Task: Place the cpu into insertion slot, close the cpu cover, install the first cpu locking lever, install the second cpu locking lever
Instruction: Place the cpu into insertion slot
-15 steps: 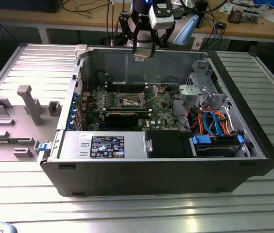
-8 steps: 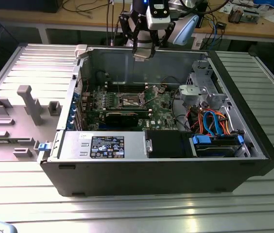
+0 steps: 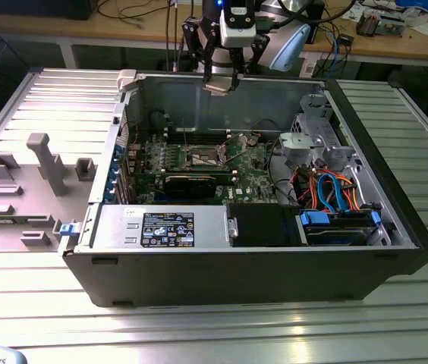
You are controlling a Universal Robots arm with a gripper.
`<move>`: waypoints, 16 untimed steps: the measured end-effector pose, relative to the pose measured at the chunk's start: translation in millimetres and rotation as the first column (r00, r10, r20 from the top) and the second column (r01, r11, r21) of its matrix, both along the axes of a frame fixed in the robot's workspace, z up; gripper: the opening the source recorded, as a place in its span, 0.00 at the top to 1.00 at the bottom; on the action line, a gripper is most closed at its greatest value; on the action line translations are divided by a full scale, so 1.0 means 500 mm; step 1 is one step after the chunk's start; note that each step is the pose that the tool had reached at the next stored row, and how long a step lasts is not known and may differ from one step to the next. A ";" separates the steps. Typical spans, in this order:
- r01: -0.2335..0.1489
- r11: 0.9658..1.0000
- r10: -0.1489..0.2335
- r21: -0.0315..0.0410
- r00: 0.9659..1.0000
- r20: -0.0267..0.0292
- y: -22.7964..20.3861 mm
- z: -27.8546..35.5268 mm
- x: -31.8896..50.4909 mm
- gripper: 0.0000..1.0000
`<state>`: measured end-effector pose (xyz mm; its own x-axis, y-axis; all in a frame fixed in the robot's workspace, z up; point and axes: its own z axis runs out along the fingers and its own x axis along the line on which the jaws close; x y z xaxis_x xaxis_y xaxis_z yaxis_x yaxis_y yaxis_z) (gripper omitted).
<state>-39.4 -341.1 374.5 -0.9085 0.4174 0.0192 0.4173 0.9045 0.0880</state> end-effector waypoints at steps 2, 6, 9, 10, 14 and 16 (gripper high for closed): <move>0.001 1.000 -0.001 0.000 1.000 0.000 0.0001 0.000 0.000 0.46; 0.001 1.000 -0.001 0.000 1.000 0.000 0.0001 0.000 0.000 0.46; 0.001 1.000 -0.001 0.000 1.000 0.000 0.0001 0.000 0.000 0.46; 0.001 1.000 -0.001 0.000 1.000 0.000 0.0001 0.000 0.000 0.46; 0.013 1.000 -0.013 0.000 1.000 0.000 0.0001 0.000 0.000 0.46; 0.050 0.999 -0.050 0.000 0.999 0.000 0.0001 -0.001 -0.001 0.46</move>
<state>-39.7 -341.0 374.1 -0.8865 0.4624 0.0191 0.4622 0.8824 0.0882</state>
